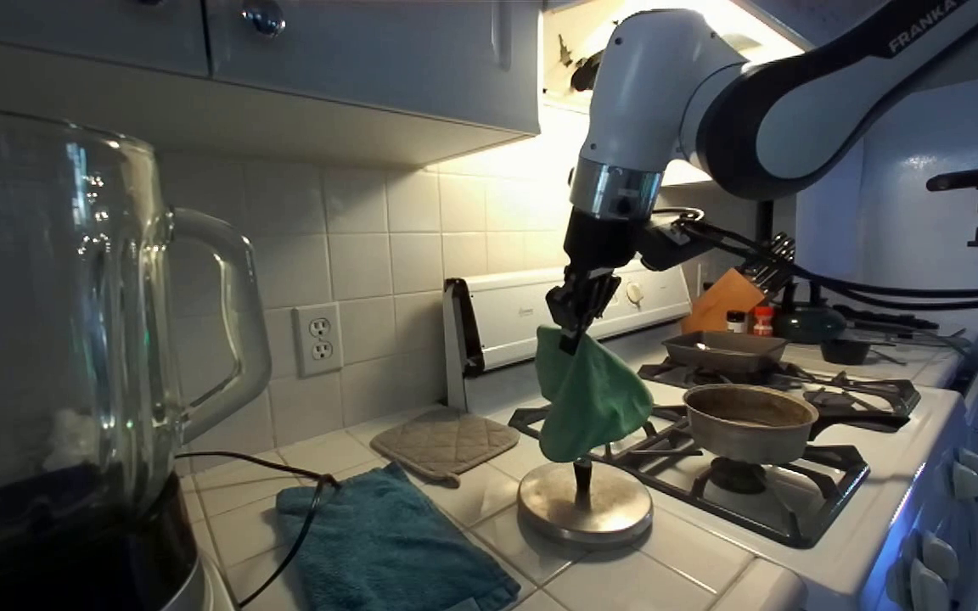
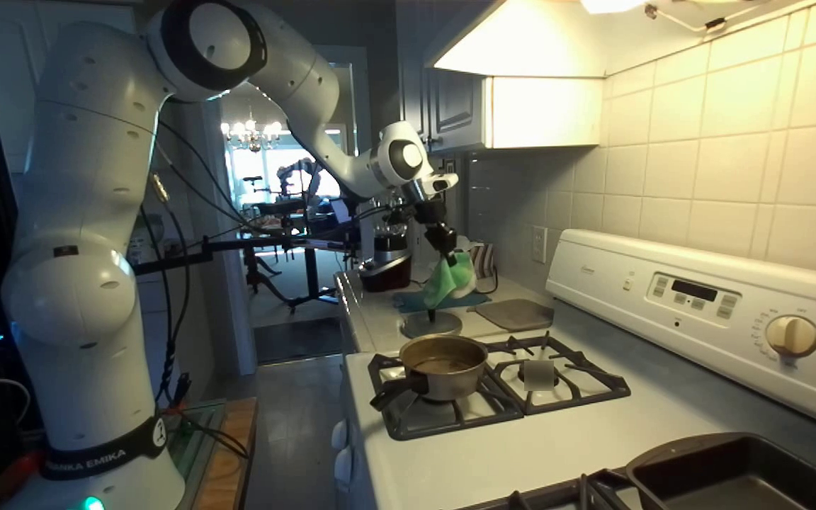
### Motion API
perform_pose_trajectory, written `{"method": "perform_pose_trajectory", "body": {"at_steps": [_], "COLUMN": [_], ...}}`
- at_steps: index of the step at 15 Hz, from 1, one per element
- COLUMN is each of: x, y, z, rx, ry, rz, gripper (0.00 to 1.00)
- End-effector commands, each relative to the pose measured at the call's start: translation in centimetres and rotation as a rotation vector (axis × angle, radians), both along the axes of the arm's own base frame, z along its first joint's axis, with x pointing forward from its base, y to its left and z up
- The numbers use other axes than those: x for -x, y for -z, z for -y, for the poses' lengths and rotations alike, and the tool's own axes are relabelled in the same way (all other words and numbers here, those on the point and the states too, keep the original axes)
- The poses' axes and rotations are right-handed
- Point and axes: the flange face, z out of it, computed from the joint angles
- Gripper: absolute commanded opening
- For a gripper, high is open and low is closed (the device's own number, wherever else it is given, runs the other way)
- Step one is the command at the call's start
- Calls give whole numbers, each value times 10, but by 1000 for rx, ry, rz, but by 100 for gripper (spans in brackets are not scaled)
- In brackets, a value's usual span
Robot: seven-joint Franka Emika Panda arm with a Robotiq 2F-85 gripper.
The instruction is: Pick up the cloth and wipe the pot
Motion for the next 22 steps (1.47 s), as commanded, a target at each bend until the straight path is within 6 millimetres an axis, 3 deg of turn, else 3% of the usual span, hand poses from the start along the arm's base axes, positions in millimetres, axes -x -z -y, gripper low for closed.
{"method": "perform_pose_trajectory", "body": {"at_steps": [1, 11, 17, 22], "x": [24, 52, 70, 85], "y": [-12, 0, 17, 34], "z": [36, 134, 155, 158], "rx": [79, 179, 201, 229], "ry": [35, 174, 186, 170], "rz": [33, -27, -93, -146], "gripper": [1, 1, 1, 1]}}
